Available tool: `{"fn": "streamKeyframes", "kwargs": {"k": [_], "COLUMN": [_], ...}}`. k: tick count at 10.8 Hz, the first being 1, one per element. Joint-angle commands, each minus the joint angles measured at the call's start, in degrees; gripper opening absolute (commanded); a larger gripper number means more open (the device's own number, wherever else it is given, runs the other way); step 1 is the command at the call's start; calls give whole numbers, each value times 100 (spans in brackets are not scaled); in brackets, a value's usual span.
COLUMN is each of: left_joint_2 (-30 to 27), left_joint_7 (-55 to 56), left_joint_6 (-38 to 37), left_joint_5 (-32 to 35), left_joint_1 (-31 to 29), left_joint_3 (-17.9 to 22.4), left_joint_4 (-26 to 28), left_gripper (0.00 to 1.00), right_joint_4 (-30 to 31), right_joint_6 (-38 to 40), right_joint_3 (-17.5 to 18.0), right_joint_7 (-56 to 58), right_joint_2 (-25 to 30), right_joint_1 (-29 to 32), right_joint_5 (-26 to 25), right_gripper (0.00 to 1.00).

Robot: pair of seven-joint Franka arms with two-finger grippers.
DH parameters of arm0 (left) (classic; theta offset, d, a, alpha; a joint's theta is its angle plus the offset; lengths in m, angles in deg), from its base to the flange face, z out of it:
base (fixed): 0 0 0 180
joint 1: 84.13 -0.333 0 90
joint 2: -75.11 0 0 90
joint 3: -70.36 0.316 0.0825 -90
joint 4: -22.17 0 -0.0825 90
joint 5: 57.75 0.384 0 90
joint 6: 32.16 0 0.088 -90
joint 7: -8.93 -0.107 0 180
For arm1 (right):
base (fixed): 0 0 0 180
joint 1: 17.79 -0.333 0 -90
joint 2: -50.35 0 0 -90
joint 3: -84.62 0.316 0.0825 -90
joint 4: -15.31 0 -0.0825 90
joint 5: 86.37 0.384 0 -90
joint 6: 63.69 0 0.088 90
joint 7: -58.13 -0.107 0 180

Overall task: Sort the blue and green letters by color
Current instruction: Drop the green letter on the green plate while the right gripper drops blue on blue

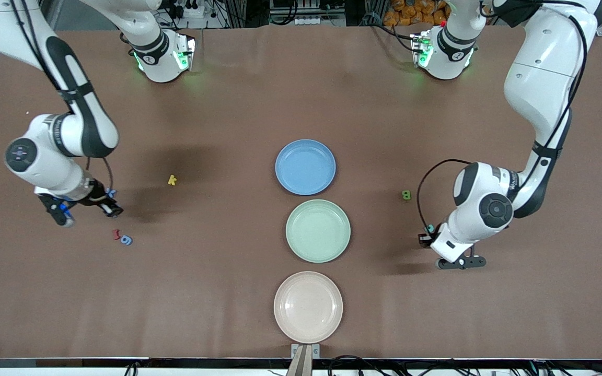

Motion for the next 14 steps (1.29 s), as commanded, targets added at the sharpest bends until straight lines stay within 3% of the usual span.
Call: {"fn": "streamKeyframes", "kwargs": {"k": [1,7,10,11,13,14], "left_joint_2": [-189,144,399,417,330,225], "left_joint_7": [1148,2845,3155,3155,3137,3120], "left_joint_6": [-197,-32,601,663,655,655], "left_joint_5": [-135,-153,-171,-171,-136,-109], "left_joint_1": [351,1820,2084,2120,2085,2067], "left_joint_3": [-385,-315,-315,-315,-315,-315], "left_joint_4": [-21,-829,-865,-865,-856,-856], "left_gripper": [0,0,0,26,100,100], "right_joint_4": [-66,-312,-1066,-1286,-1551,-1665], "right_joint_6": [82,91,99,91,99,91], "right_joint_3": [-15,-6,204,318,652,688], "right_joint_7": [31,-706,-1400,-1655,-1912,-1964], "right_joint_2": [51,-81,-651,-835,-1065,-1214], "right_joint_1": [-1014,-3124,-3890,-4049,-4147,-4304], "right_joint_5": [41,76,67,41,14,-3], "right_gripper": [3,3,3,3,3,3]}}
